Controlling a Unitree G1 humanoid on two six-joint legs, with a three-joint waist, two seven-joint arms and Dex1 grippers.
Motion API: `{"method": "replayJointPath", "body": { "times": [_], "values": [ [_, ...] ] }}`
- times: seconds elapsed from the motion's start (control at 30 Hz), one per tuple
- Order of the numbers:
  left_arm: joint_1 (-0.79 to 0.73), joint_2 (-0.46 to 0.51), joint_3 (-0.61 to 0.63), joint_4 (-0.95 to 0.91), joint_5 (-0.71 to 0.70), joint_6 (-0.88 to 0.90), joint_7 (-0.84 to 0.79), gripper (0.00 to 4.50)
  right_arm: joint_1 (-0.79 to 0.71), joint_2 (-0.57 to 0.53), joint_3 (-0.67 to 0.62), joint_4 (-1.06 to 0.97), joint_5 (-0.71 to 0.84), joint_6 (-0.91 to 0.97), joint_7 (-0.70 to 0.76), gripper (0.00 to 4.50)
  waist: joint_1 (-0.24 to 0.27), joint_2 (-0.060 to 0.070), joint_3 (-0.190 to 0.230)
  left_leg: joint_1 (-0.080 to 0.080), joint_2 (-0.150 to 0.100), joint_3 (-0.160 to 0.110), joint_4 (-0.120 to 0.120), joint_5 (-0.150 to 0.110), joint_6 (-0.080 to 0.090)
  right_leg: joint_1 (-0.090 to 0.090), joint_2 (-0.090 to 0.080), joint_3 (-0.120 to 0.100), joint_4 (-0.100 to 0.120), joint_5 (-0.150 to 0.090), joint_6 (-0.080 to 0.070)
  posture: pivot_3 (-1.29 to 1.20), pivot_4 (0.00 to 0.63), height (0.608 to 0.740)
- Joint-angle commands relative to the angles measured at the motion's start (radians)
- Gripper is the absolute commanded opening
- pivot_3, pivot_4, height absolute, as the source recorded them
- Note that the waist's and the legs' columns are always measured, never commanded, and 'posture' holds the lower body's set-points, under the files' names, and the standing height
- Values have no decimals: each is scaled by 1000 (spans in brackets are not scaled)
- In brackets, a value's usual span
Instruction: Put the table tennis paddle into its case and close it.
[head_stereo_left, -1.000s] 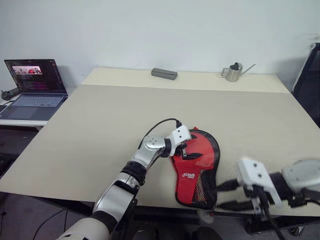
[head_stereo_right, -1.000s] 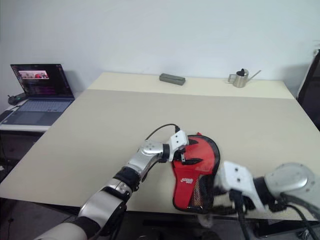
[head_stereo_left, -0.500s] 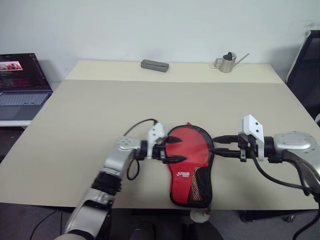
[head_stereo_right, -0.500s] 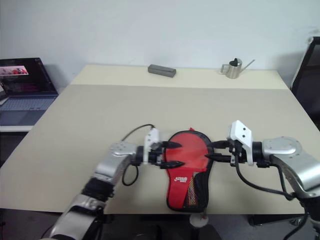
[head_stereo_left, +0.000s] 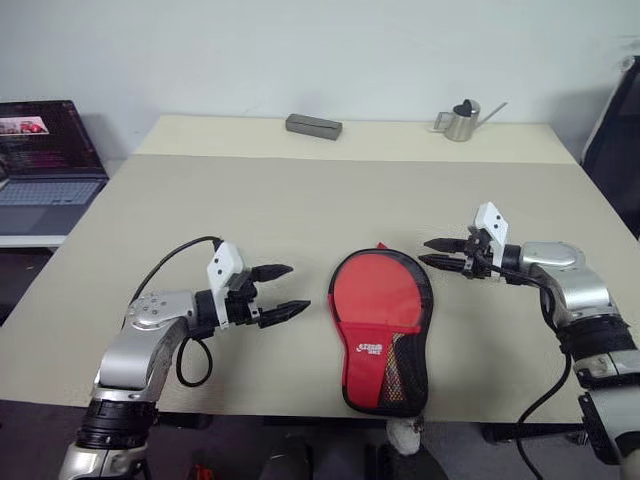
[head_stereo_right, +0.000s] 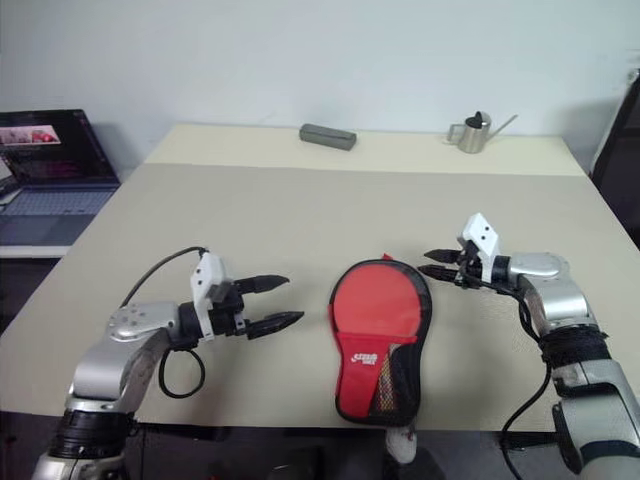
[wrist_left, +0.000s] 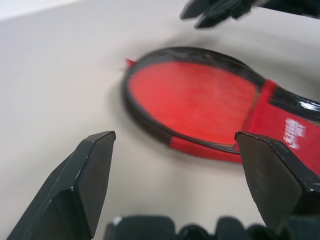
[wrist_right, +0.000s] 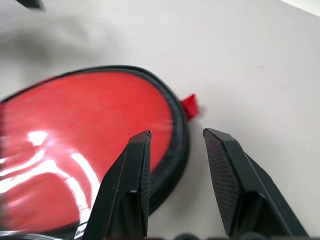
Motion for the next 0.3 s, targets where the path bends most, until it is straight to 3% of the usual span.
{"method": "replayJointPath", "body": {
  "times": [0.03,0.3],
  "values": [
    [-1,-19,20,-61,4,-16,85,4185,-100,-12,-33,193,-61,-121,4,1825,-1,0,0,0,0,1,1,0,0,0,-1,0,1,0,0,0,150,740],
    [25,-37,-7,22,26,-97,117,4185,-179,-4,-64,303,-102,-160,9,1825,-10,1,0,4,2,1,0,0,0,-1,2,1,7,-2,-4,0,150,740]
  ]
}}
